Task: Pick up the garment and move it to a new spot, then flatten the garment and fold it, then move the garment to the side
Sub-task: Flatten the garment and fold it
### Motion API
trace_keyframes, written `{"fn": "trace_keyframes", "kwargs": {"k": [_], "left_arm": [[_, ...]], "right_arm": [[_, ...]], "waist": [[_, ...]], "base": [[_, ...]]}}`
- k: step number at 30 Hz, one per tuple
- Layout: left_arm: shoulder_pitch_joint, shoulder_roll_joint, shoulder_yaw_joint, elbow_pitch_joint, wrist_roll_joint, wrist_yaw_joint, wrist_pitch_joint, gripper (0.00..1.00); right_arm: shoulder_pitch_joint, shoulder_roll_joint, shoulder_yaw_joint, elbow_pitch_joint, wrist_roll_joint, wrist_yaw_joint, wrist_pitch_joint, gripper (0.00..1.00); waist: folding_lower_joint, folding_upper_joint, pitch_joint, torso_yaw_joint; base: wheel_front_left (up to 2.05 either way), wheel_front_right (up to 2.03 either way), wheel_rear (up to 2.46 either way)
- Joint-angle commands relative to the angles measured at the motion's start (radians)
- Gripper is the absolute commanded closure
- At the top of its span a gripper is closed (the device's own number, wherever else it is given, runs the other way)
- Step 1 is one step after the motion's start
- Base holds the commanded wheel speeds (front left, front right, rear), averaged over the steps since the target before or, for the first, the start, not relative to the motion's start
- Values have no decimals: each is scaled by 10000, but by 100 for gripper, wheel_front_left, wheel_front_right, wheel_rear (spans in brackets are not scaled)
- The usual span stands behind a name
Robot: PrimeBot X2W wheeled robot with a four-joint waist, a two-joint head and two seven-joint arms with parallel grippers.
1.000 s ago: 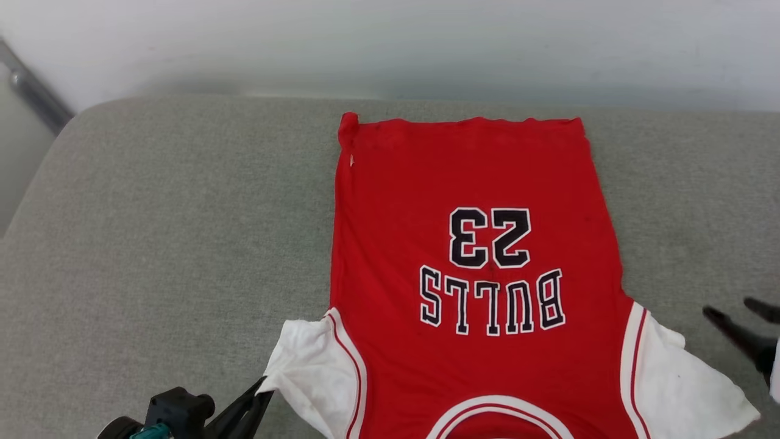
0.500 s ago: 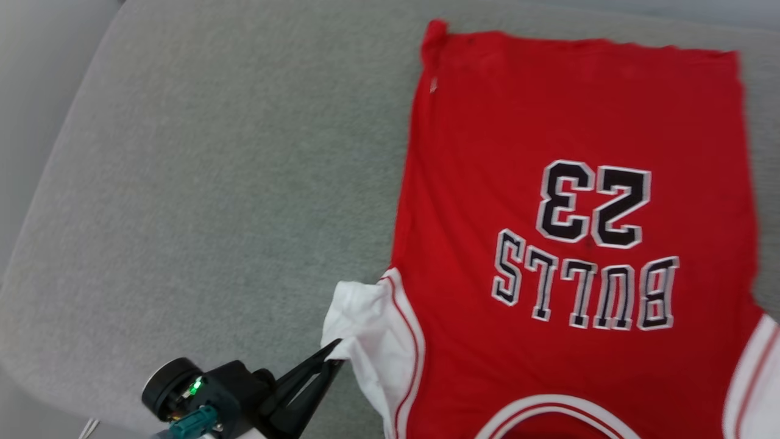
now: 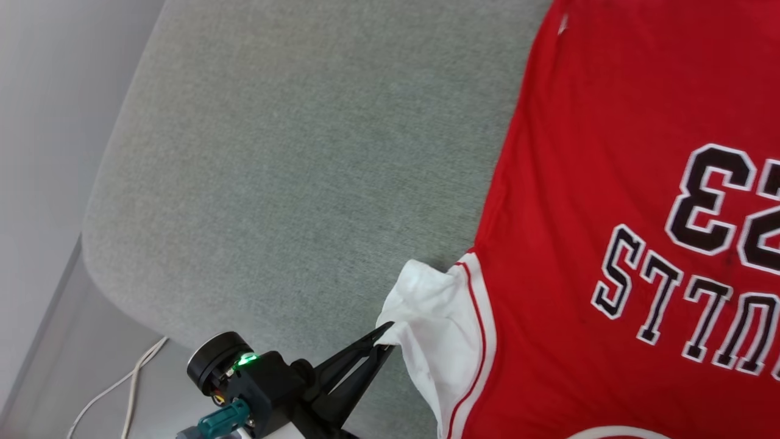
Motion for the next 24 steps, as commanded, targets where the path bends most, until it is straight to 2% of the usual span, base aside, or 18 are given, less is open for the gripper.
{"fn": "trace_keyframes", "kwargs": {"k": [1,11,12,13,18,24], "left_arm": [[-107,-57,-5,47,-3,-45,-77,100],[-291,-187,-55,403,-22,-191,-404,100],[-306,-193,-49,424,-26,-190,-424,100],[-318,-205,-46,442,-36,-188,-426,100],[-402,-178,-17,636,-77,-224,-502,100],[-344,-5,125,806,101,-60,-555,100]], "right_arm": [[-20,-116,56,80,-46,-4,11,0],[939,130,-324,547,-80,-4,500,0],[1041,121,-348,549,-53,-4,590,52],[1122,96,-373,524,-35,-4,642,100],[1387,-72,-609,345,-90,-5,551,100],[1844,136,-709,366,106,-5,352,100]], "waist": [[-2,0,353,380],[-2,0,651,618],[-2,0,658,618],[-2,0,661,620],[-2,0,496,546],[-2,0,-145,-44]], "base": [[0,0,0],[0,0,0],[0,0,0],[0,0,0],[0,0,0],[0,0,0]]}}
